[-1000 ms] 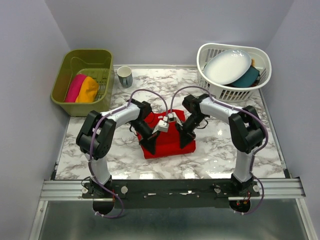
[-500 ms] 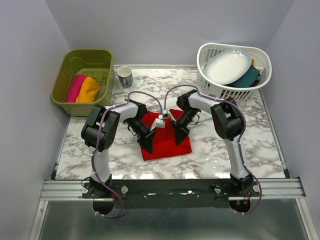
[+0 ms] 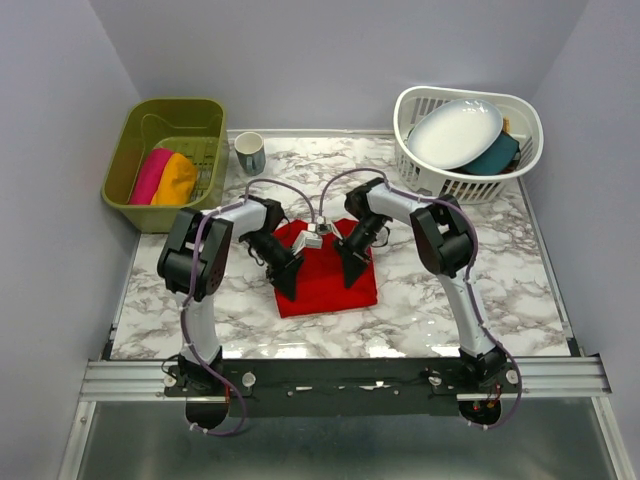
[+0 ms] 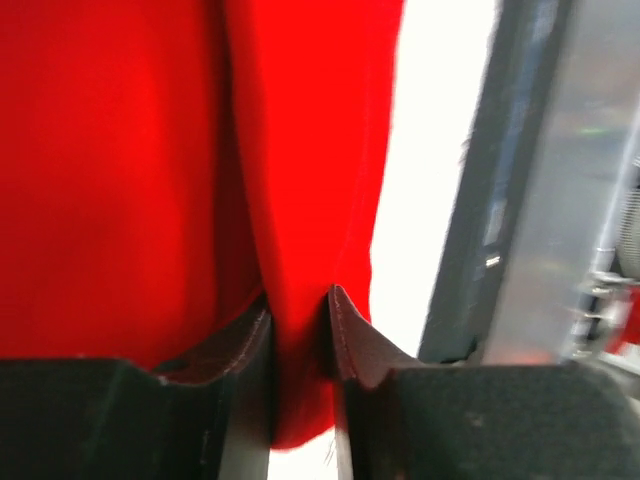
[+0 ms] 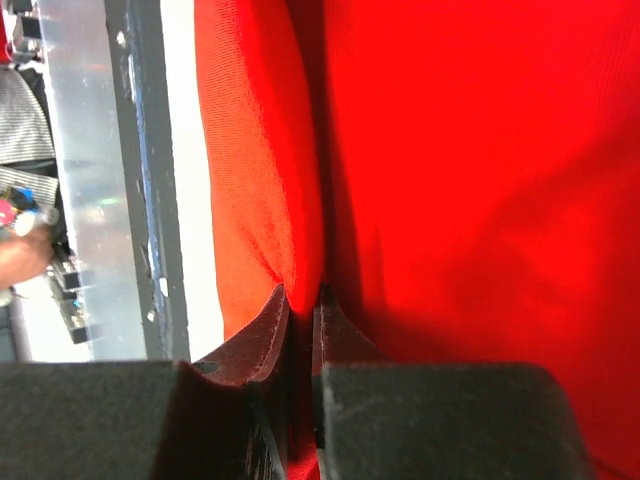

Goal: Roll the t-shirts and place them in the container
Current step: Roll the T-shirt to the center of the board.

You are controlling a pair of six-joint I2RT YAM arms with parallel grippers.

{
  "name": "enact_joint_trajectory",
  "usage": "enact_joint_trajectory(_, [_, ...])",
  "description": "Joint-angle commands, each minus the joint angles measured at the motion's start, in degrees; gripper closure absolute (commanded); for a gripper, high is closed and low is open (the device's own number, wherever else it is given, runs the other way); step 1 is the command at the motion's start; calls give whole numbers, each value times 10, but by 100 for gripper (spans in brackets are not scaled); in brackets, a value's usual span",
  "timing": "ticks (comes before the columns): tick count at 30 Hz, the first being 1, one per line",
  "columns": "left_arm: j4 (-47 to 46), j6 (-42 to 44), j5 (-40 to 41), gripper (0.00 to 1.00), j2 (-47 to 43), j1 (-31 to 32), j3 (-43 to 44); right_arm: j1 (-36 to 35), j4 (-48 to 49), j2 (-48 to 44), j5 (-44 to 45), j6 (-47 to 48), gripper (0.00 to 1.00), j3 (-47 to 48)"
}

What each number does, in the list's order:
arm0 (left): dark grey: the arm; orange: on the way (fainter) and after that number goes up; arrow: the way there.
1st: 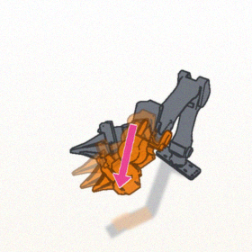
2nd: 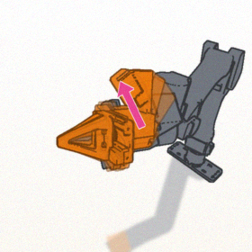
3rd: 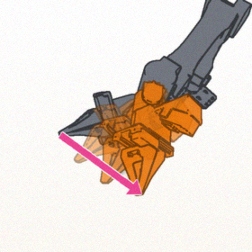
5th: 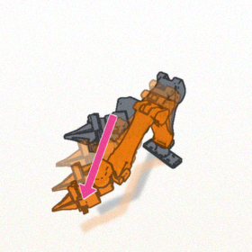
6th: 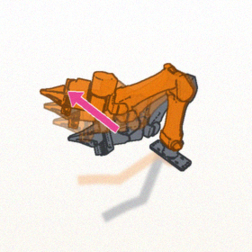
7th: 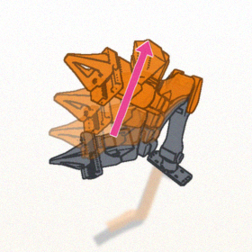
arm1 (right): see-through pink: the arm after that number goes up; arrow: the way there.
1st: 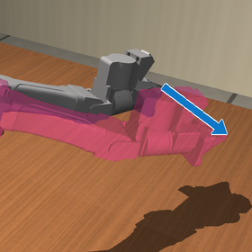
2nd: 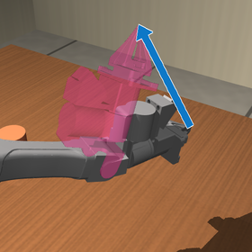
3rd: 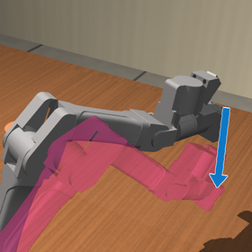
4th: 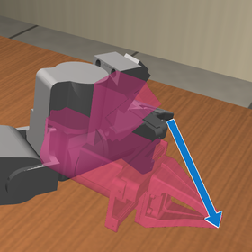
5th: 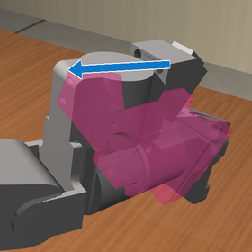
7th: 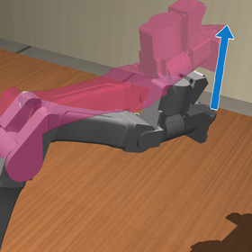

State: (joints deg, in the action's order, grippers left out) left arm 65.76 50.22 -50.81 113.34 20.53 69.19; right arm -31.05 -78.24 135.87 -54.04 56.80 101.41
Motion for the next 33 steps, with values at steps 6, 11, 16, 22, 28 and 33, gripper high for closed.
enact_joint_trajectory(6, [-60, -48, 202, 59, -245, 18, -20, -4, -63, 113, 104, -106, 96, 114])
enact_joint_trajectory(11, [-237, -74, 329, 44, -421, 141, -172, -6, -53, 102, 106, -102, 96, 99])
enact_joint_trajectory(16, [-455, -72, 480, 22, -543, 242, -328, -6, -55, 111, 106, -112, 96, 104])
enact_joint_trajectory(22, [-583, -50, 531, 14, -584, 299, -422, -10, -57, 117, 113, -118, 95, 107])
enact_joint_trajectory(28, [-641, -36, 541, 13, -575, 332, -474, -14, -59, 122, 120, -120, 95, 108])
enact_joint_trajectory(33, [-655, -13, 536, 15, -552, 337, -509, -15, -68, 130, 119, -119, 95, 117])
